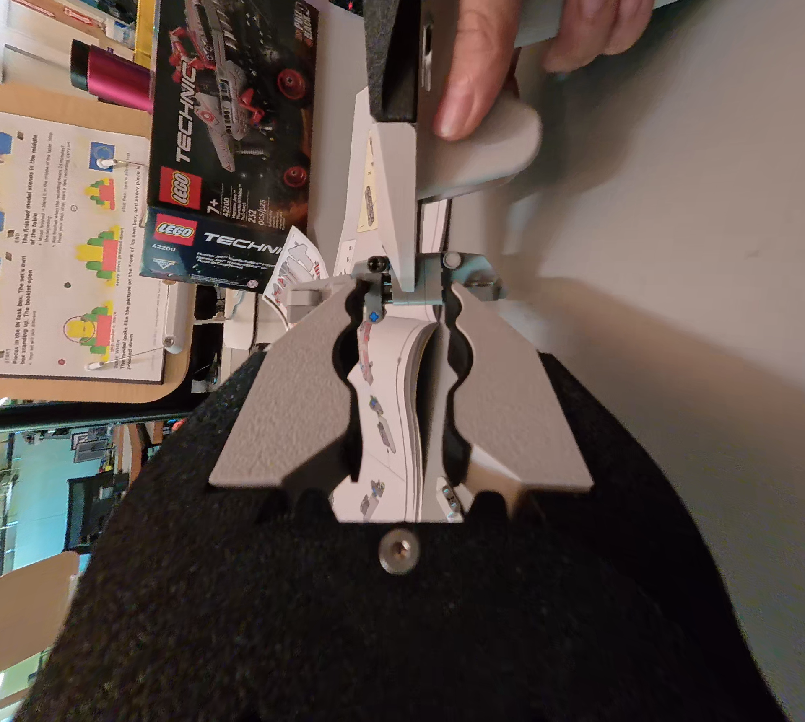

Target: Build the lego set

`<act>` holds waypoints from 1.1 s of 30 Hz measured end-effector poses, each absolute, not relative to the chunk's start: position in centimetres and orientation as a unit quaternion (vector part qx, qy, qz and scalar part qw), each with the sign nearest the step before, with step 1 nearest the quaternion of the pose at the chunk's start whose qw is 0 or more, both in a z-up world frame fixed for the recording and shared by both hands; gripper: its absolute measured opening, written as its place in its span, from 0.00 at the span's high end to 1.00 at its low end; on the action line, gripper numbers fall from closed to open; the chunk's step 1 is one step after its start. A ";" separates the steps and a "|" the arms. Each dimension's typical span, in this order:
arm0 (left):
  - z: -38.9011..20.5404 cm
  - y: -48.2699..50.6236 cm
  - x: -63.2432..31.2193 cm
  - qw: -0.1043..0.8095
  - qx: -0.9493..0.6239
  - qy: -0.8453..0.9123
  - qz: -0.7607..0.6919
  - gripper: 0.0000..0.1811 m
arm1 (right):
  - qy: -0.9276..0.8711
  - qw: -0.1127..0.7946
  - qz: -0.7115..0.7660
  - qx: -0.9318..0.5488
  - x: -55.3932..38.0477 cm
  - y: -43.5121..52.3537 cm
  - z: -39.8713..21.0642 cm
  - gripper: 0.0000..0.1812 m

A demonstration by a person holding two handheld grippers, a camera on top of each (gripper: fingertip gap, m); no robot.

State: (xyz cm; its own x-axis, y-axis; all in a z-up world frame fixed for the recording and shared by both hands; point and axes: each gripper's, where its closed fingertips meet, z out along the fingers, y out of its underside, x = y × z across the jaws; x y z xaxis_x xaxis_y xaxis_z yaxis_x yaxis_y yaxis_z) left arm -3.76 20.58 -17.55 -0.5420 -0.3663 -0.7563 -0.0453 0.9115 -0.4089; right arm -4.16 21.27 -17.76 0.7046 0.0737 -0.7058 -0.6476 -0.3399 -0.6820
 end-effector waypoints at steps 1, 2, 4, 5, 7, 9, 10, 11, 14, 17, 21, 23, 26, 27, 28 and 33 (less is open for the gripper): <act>-17.6 20.6 -3.8 0.463 -0.118 0.861 -0.173 0.81 | 0.191 0.542 0.326 -0.751 -4.2 21.3 -17.8 0.93; -17.6 20.5 -3.8 0.462 -0.117 0.861 -0.175 0.81 | 0.190 0.544 0.316 -0.754 -4.1 21.3 -17.8 0.93; -17.6 20.6 -3.8 0.462 -0.120 0.861 -0.176 0.81 | 0.188 0.546 0.296 -0.761 -4.0 21.4 -17.9 0.93; -17.7 20.6 -3.8 0.461 -0.117 0.862 -0.177 0.81 | 0.187 0.545 0.286 -0.766 -4.0 21.4 -17.9 0.93; -17.7 20.6 -3.8 0.465 -0.111 0.860 -0.176 0.81 | 0.186 0.551 0.266 -0.769 -3.9 21.5 -17.9 0.93; -17.8 20.8 -3.7 0.471 -0.104 0.860 -0.169 0.81 | 0.186 0.548 0.257 -0.774 -3.9 21.5 -18.0 0.93; -17.7 20.7 -3.7 0.476 -0.098 0.858 -0.166 0.81 | 0.186 0.551 0.254 -0.773 -3.8 21.5 -17.9 0.93; -17.7 20.7 -3.7 0.481 -0.089 0.857 -0.162 0.82 | 0.186 0.552 0.252 -0.773 -3.8 21.5 -17.9 0.93; -17.7 20.9 -3.6 0.491 -0.082 0.854 -0.150 0.82 | 0.187 0.551 0.249 -0.774 -3.7 21.5 -17.9 0.93; -17.5 21.0 -3.6 0.494 -0.083 0.852 -0.152 0.80 | 0.185 0.550 0.248 -0.776 -3.8 21.5 -18.0 0.93; -18.1 21.2 -3.6 0.480 -0.088 0.859 -0.155 0.79 | 0.176 0.546 0.252 -0.779 -4.2 21.6 -18.0 0.93; -18.3 21.2 -3.6 0.483 -0.081 0.860 -0.147 0.80 | 0.171 0.543 0.251 -0.783 -4.4 21.7 -18.1 0.93; -18.4 21.2 -3.6 0.480 -0.086 0.861 -0.145 0.80 | 0.170 0.541 0.245 -0.786 -4.4 21.7 -18.2 0.93; -18.4 21.2 -3.6 0.478 -0.088 0.861 -0.147 0.80 | 0.171 0.541 0.248 -0.785 -4.4 21.7 -18.1 0.93; -18.4 21.2 -3.6 0.475 -0.091 0.862 -0.148 0.80 | 0.171 0.541 0.252 -0.784 -4.4 21.7 -18.1 0.93; -18.6 21.3 -3.6 0.465 -0.107 0.866 -0.151 0.81 | 0.171 0.535 0.245 -0.790 -4.4 21.7 -18.4 0.93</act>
